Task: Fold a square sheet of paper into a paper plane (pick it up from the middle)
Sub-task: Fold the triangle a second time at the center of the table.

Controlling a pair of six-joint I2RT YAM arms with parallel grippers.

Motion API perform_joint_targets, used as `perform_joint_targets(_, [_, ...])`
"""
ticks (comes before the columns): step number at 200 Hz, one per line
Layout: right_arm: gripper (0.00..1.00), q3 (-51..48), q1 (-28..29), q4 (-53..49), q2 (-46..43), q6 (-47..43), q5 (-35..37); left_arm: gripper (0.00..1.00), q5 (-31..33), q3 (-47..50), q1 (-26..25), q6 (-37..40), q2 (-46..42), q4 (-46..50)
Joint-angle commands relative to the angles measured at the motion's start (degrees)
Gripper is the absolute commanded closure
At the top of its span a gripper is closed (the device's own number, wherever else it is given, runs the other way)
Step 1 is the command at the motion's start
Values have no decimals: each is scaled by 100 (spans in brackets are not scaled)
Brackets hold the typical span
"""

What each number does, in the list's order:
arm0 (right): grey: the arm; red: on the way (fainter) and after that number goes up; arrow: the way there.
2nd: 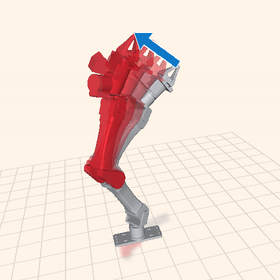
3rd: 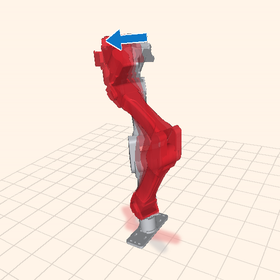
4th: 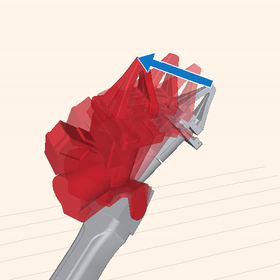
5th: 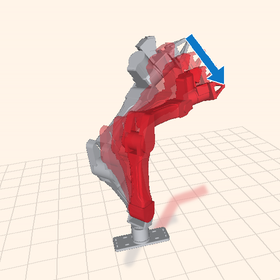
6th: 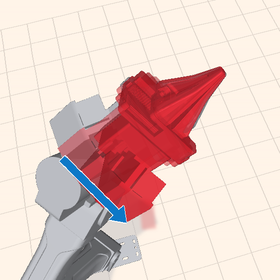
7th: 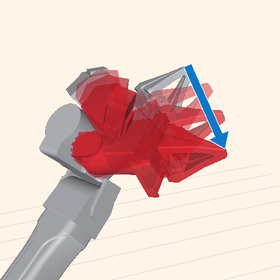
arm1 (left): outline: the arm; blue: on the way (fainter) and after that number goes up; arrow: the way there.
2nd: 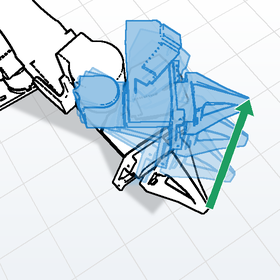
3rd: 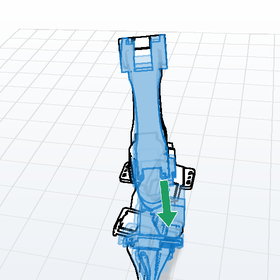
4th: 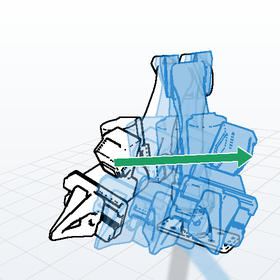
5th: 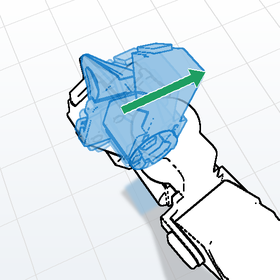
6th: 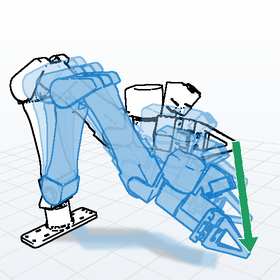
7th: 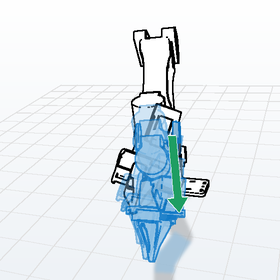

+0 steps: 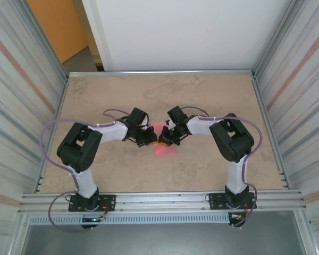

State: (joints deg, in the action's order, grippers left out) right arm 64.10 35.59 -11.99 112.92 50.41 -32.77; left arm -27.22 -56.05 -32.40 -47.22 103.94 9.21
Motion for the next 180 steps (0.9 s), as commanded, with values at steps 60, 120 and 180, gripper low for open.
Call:
perform_joint_targets(60, [98,-175,-13,-232,-71,109,280,100,596,-314,-103,272,425,849])
perform_joint_targets(120, [96,-199,-175,10,-383,-175,355,100,559,-362,-114,308,627,1027])
perform_joint_targets(180, [97,-543,-212,73,-232,-202,653,100,601,-425,-112,345,663,1155])
